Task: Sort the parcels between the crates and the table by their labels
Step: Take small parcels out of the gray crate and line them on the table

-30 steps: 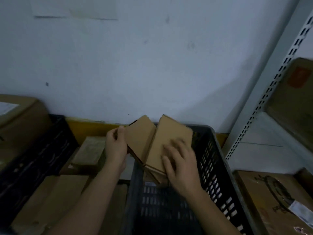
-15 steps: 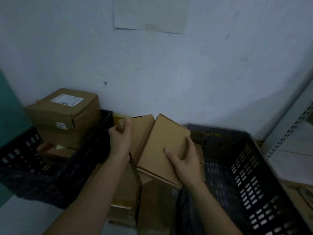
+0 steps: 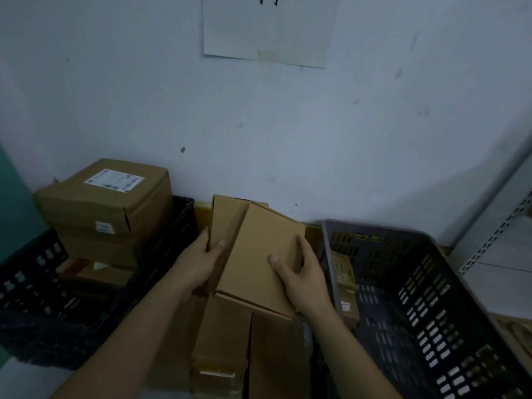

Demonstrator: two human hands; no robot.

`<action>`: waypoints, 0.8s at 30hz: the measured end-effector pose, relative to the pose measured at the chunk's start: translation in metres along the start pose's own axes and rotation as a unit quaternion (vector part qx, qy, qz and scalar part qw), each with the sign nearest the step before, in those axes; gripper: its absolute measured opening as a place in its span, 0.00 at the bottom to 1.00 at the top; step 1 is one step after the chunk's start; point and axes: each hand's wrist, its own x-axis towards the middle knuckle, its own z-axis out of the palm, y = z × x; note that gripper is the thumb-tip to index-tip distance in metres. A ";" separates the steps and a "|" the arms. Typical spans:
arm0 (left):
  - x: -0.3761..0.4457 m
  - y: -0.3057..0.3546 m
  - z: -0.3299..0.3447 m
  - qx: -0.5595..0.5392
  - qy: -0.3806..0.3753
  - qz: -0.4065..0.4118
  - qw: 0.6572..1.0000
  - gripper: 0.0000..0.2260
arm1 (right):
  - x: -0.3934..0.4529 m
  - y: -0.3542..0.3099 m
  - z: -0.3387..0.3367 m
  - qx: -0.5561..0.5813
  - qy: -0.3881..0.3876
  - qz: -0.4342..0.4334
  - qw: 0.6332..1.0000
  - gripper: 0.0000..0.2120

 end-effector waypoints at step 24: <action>0.138 -0.118 -0.047 0.212 0.126 -0.084 0.965 0.23 | 0.151 0.082 0.074 -0.063 0.017 0.102 0.993 0.29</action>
